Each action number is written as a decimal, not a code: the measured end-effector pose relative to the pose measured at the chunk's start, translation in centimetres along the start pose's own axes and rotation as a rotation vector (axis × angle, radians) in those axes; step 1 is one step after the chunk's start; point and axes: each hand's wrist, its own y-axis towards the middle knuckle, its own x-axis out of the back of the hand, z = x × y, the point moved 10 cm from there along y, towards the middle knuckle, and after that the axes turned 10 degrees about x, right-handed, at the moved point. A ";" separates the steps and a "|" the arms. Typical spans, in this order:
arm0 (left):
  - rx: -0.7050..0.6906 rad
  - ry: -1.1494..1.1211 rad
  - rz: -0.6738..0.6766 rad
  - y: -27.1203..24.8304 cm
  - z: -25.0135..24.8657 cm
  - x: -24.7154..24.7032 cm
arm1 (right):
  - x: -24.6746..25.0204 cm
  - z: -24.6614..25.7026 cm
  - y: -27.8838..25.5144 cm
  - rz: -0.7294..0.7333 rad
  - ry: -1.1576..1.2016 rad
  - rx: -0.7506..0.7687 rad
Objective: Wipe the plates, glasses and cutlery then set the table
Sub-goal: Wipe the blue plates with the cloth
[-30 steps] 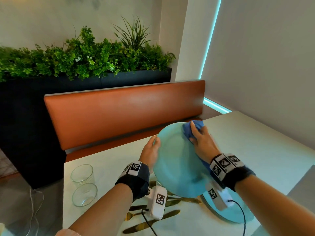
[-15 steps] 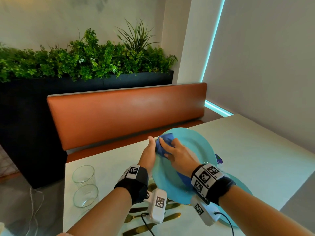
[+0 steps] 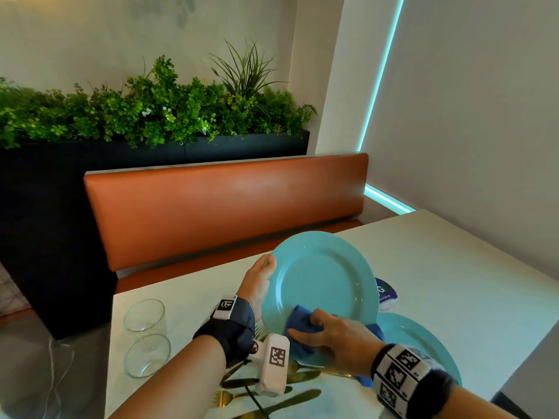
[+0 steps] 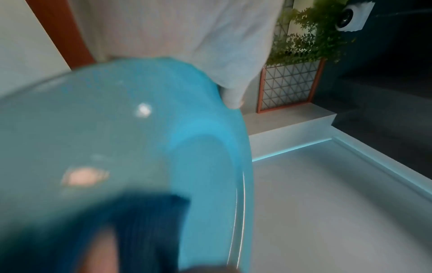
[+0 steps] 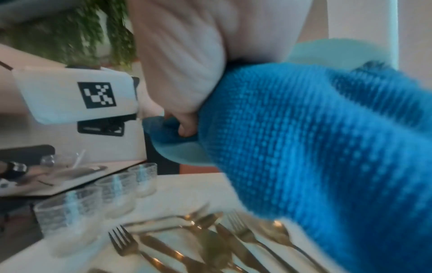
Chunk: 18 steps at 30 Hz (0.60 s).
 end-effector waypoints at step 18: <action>-0.143 0.149 -0.099 0.9 -1.1 -2.8 | 0.2 -1.6 -2.4 -0.223 0.114 -0.110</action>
